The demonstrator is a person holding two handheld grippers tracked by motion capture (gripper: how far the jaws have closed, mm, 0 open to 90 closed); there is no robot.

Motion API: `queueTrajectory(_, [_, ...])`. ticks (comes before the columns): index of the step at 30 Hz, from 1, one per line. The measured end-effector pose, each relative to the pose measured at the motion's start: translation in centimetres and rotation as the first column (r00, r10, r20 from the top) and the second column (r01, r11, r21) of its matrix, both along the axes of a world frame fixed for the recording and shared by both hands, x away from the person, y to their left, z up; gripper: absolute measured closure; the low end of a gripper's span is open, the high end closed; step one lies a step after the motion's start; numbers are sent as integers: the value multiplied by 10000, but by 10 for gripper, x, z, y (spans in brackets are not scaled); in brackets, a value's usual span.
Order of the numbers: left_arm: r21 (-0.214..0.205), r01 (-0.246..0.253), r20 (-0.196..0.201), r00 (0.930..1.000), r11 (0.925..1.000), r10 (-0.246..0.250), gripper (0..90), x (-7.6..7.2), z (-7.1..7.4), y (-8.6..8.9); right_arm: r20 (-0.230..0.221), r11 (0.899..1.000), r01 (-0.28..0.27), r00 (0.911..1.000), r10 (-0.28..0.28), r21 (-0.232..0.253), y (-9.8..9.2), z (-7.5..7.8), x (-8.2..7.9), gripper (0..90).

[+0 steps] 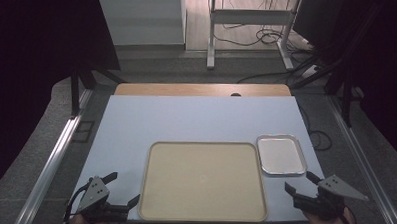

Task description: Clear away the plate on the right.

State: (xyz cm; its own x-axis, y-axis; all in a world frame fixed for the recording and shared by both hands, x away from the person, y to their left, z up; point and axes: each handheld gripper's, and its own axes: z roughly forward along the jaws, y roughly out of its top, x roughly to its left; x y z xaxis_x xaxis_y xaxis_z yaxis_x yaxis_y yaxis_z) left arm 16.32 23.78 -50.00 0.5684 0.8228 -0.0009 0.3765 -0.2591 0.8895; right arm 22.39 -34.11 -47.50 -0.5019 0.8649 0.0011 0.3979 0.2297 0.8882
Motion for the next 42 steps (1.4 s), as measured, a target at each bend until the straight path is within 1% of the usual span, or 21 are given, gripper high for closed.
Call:
queueTrajectory(1, [-16,3,-3,10000,10000,-3,2,0,0,0,16,9999,-165,9999,165,39,3,-2,-1,102])
queueTrajectory(3, [-10,2,-45,10000,10000,-2,2,0,0,0,77,9994,-244,9997,246,-237,9,-3,1,74])
queueTrajectory(5, [-23,7,-42,10000,10000,-7,2,0,0,0,20,9970,-595,9982,597,-496,15,-4,1,66])
queueTrajectory(6, [-29,7,-49,10000,10000,-8,2,0,0,0,57,9958,-682,9976,687,-608,17,-5,1,65])
queueTrajectory(8, [-28,15,-65,10000,10000,-16,2,1,0,0,41,9937,-909,9958,914,-655,20,-6,1,59])
queueTrajectory(12, [-23,19,-79,10000,10000,-19,2,1,0,0,-19,9915,-1047,9945,1049,-768,22,-8,2,52])
queueTrajectory(23, [40,40,-97,9999,10000,-40,2,1,0,0,-259,9908,-1038,9945,1019,-866,20,-12,6,50])
queueTrajectory(31, [47,22,-95,10000,10000,-22,2,1,0,0,-260,9930,-912,9957,895,-748,17,-12,8,50])
queueTrajectory(32, [9,5,-97,10000,10000,-5,2,1,0,0,-293,9938,-885,9958,867,-674,16,-12,9,50])
queueTrajectory(38, [26,-9,-83,10000,10000,9,2,1,0,0,-350,9947,-802,9963,781,-643,14,-13,14,49])
queueTrajectory(39, [35,-17,-88,10000,10000,18,2,1,0,-1,-387,9954,-796,9962,776,-536,13,-13,16,50])
queueTrajectory(42, [2,-24,-92,10000,10000,24,2,1,0,0,-418,9966,-709,9967,691,-426,12,-13,19,50])
